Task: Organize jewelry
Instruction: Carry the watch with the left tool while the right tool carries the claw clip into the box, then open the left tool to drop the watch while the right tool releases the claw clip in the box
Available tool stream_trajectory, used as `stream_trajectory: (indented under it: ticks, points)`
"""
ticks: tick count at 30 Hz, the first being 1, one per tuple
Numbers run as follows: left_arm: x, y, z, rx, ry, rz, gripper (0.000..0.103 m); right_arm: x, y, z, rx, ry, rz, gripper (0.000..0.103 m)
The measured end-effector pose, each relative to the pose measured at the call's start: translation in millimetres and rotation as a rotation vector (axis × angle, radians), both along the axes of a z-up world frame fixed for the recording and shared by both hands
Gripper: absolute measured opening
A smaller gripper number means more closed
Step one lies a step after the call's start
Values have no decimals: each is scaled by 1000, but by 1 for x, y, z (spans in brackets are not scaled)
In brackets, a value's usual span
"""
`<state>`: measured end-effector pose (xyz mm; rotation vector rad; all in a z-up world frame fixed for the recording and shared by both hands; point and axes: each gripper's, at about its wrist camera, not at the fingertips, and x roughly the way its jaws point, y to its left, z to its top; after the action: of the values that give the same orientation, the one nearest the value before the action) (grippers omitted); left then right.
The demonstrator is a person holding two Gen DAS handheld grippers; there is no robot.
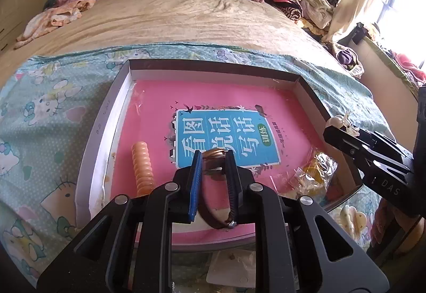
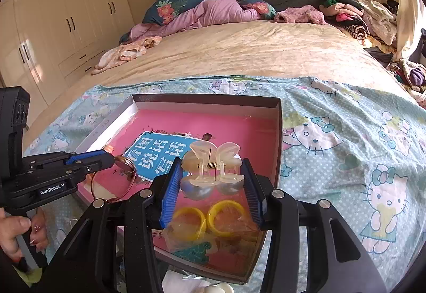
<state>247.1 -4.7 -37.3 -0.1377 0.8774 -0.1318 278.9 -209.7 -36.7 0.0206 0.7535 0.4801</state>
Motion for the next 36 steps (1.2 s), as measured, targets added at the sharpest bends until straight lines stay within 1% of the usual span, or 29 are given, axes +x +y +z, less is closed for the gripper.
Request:
stream_trajectory:
  ticks: [12,14,15,16,18,20,25,26,27,28,31,33,35,36]
  points:
    - [-5,2,2,10,-6,1,11,8,4,-11,-22,53,-10,43]
    - [-8,3,3,12,-3,6,17,8,4,-12,-26,60,-10,43]
    - [-9,3,3,14,-4,10,24,8,4,-13,-27,65,-10,43]
    - [-11,4,3,17,-5,13,29,8,4,-14,-28,69,-12,43]
    - [-14,4,5,21,-10,16,30,8,4,-15,-27,75,-15,44]
    - [-17,5,6,26,-15,20,37,7,3,-17,-30,82,-18,44]
    - [-21,9,11,26,-23,31,46,3,2,-17,-28,86,-25,44]
    - [-22,9,11,25,-24,33,49,3,1,-17,-26,84,-28,47]
    - [-23,10,12,24,-26,38,51,2,0,-16,-24,82,-31,53]
    - [-23,10,13,24,-28,40,55,1,-1,-15,-20,78,-36,56]
    - [-26,12,16,25,-37,53,63,-2,-3,-11,-18,66,-43,60]
    - [-28,13,18,23,-42,57,66,-5,-5,-8,-15,56,-49,68]
    - [-31,13,20,28,-46,62,75,-8,-7,-4,-11,43,-57,73]
    - [-32,14,21,30,-49,66,76,-10,-8,-2,-6,35,-60,77]
